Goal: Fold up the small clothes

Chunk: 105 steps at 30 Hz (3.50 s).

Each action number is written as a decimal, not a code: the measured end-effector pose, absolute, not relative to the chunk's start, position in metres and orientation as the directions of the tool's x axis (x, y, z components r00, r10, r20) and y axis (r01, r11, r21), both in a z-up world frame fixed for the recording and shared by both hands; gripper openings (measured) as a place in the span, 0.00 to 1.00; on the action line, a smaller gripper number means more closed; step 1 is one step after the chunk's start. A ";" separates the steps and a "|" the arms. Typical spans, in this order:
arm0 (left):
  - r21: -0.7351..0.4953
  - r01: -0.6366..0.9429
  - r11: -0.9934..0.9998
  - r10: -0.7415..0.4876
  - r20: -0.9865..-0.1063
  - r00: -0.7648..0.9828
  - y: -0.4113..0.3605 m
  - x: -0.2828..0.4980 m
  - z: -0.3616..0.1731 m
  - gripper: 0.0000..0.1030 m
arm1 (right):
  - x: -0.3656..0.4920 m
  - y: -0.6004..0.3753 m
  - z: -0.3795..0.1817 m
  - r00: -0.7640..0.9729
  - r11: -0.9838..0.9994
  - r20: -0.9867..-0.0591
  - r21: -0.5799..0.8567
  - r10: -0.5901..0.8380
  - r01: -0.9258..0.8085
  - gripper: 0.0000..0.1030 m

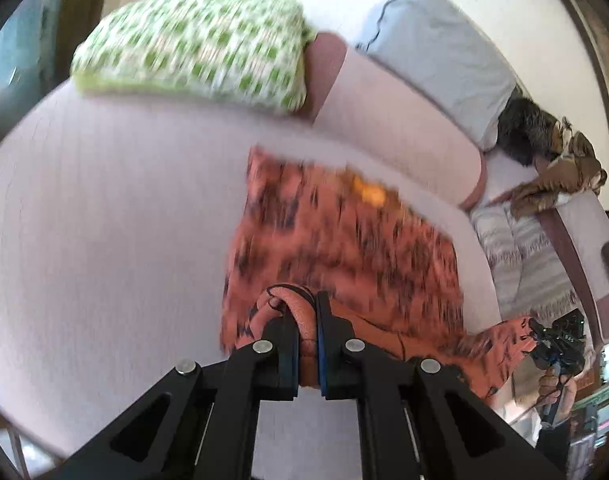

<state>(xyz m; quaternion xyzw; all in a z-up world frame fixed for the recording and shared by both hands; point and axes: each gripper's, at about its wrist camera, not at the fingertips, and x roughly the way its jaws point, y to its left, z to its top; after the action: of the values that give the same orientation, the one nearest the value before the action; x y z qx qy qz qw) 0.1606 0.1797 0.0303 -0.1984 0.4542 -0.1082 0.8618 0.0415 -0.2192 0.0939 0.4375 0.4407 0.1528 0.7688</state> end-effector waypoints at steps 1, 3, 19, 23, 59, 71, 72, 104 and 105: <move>-0.435 0.008 0.901 -0.359 -0.734 0.577 0.174 0.180 0.033 0.06 | 0.063 -0.223 0.096 0.579 0.570 -0.534 0.810 0.616 0.141 0.09; -0.453 0.006 0.892 -0.369 -0.718 0.590 0.175 0.223 0.035 0.06 | 0.098 -0.229 0.094 0.599 0.568 -0.522 0.812 0.607 0.132 0.09; -0.435 -0.162 0.886 -0.322 -0.828 0.459 0.183 0.413 -0.089 0.16 | 0.268 -0.258 -0.051 0.564 0.525 -0.640 0.762 0.522 0.379 0.13; -0.429 -0.193 0.883 -0.280 -0.809 0.517 0.206 0.403 -0.056 0.61 | 0.260 -0.267 -0.026 0.612 0.592 -0.655 0.726 0.442 0.350 0.40; -0.304 -0.103 0.947 -0.259 -0.913 0.314 0.170 0.311 -0.047 0.16 | 0.181 -0.180 -0.028 0.322 0.928 -0.921 0.299 0.220 0.221 0.20; -0.369 -0.051 0.928 -0.314 -0.849 0.426 0.182 0.289 0.069 0.15 | 0.167 -0.179 0.065 0.475 0.844 -0.795 0.506 0.376 0.178 0.17; -0.369 -0.052 0.928 -0.313 -0.847 0.430 0.185 0.281 0.076 0.15 | 0.160 -0.177 0.072 0.482 0.845 -0.791 0.506 0.376 0.171 0.17; -0.257 -0.121 0.959 -0.182 -0.882 0.434 0.221 0.130 0.055 0.46 | -0.020 -0.199 0.068 0.436 0.898 -0.872 0.358 0.224 0.255 0.46; -0.264 -0.103 0.959 -0.195 -0.877 0.439 0.213 0.130 0.058 0.50 | -0.011 -0.201 0.070 0.451 0.897 -0.865 0.361 0.219 0.257 0.59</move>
<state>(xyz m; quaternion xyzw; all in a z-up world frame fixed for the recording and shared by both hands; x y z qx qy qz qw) 0.1302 0.2129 0.0578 -0.1406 0.5290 -0.0274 0.8364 -0.0110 -0.2006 0.0705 0.2271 0.5239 -0.0115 0.8209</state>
